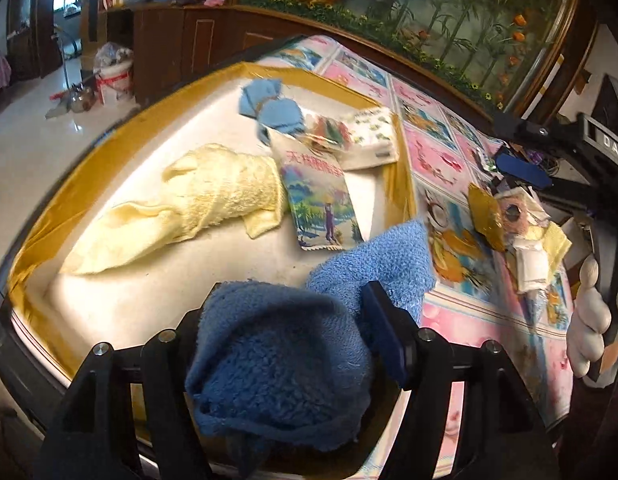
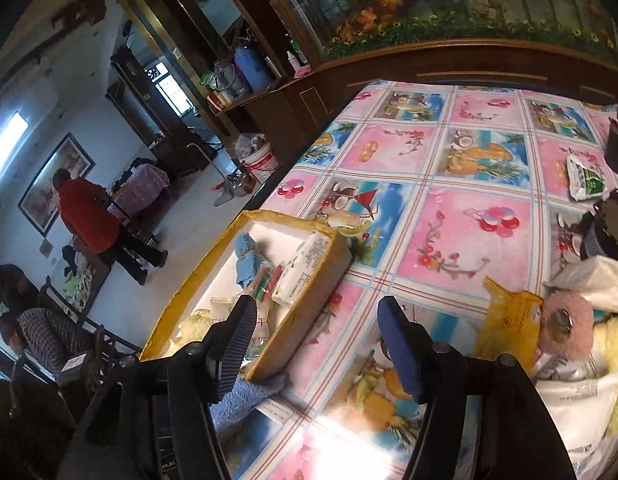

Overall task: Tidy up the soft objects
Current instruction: 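Move both tools back toward the pile near the yellow snack bag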

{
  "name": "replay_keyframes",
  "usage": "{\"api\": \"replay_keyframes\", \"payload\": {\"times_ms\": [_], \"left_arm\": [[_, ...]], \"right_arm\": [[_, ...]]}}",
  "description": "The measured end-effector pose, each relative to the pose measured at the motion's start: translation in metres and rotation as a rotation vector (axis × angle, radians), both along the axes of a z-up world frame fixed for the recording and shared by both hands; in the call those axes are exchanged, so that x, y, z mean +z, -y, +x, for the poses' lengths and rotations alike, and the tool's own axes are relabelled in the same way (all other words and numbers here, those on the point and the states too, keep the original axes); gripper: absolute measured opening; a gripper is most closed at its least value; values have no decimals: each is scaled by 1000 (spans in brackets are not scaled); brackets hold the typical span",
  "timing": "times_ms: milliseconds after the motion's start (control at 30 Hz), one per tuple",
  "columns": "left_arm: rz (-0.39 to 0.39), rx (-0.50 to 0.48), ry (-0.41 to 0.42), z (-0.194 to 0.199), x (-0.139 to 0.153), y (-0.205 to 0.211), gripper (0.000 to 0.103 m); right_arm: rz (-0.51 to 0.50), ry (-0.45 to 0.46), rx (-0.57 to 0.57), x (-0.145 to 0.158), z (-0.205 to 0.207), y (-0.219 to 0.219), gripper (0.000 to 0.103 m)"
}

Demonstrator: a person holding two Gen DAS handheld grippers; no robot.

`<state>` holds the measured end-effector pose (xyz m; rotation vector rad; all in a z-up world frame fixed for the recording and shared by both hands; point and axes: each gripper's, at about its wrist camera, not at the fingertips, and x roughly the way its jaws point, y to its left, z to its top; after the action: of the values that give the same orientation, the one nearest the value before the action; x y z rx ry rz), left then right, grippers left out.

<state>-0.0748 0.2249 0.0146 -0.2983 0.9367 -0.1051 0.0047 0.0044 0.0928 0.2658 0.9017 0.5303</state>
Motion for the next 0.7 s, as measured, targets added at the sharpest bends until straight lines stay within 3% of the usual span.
{"api": "replay_keyframes", "payload": {"times_ms": [200, 367, 433, 533, 600, 700], "left_arm": [[37, -6, 13, -13, 13, 14, 67], [117, 24, 205, -34, 74, 26, 68], [168, 45, 303, -43, 99, 34, 88], [193, 19, 399, -46, 124, 46, 94], [161, -32, 391, -39, 128, 57, 95], [138, -78, 301, -18, 115, 77, 95]], "right_arm": [[2, 66, -34, 17, -35, 44, 65], [-51, 189, -129, 38, -67, 93, 76], [-82, 234, -173, 44, -77, 112, 77], [-98, 266, -242, 47, -91, 141, 81], [-90, 262, -293, 46, -96, 165, 83], [-88, 233, -373, 36, -100, 198, 83]]}}
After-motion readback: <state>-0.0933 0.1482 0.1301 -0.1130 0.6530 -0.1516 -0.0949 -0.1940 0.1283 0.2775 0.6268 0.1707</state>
